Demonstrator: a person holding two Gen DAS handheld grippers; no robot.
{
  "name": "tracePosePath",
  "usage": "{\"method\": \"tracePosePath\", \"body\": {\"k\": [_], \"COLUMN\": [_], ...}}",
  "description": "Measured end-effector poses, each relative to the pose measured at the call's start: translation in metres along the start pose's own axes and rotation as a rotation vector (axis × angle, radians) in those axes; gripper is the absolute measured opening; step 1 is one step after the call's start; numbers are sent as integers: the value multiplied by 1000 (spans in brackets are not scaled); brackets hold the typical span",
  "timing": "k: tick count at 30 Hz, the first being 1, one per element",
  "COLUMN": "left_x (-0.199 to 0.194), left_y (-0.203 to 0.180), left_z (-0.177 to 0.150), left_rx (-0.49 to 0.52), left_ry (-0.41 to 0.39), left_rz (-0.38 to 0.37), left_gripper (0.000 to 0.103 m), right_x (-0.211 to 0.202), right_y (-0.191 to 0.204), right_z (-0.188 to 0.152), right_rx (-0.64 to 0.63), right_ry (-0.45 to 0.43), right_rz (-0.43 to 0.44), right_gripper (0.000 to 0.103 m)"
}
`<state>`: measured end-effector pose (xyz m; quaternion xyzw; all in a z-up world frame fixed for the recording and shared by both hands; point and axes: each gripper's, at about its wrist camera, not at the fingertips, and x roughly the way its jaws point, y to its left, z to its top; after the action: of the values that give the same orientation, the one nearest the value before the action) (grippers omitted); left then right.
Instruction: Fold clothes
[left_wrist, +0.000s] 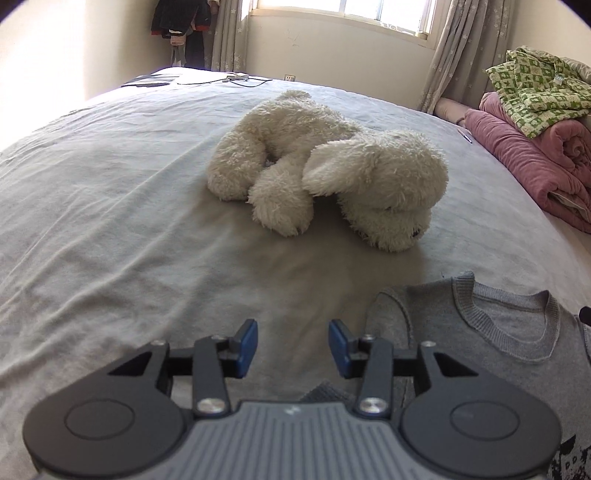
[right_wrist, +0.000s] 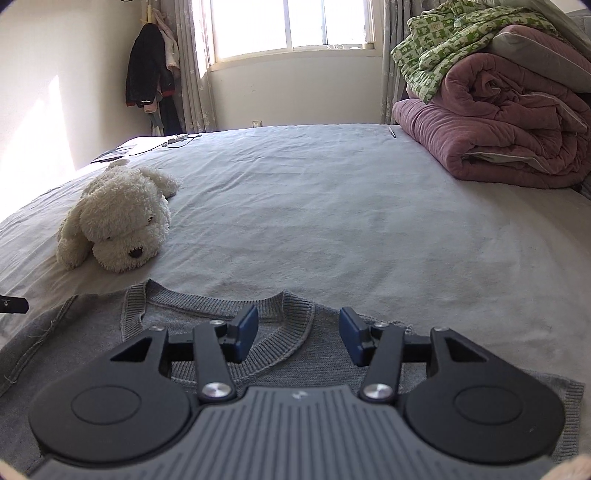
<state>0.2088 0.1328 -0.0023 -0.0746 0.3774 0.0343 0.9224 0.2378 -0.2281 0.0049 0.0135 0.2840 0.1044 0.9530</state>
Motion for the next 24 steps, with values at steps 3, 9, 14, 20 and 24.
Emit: {"method": "tracePosePath", "body": {"k": [3,9,14,20,24], "left_x": [-4,-3,-3,-3,-19], "left_y": [6,-1,-7,-16,-14], "left_z": [-12,-27,-32,-39,-35], "left_rx": [44,171,217,272,238], "left_ry": [21,23,17,5,-70], "left_rz": [-1,-55,-78,-96,-7], "left_gripper": [43,42,37,4,4], "right_x": [0,-1,3,7,8], "right_y": [3,7,14,23,26], "right_z": [-1,-1,-3,-5,-6], "right_rx": [1,8,-9,-31,-46], "right_ry": [1,-14,2,10,15], "right_rz": [19,63,61,77,76], "right_gripper": [53,53,53,53,53]}}
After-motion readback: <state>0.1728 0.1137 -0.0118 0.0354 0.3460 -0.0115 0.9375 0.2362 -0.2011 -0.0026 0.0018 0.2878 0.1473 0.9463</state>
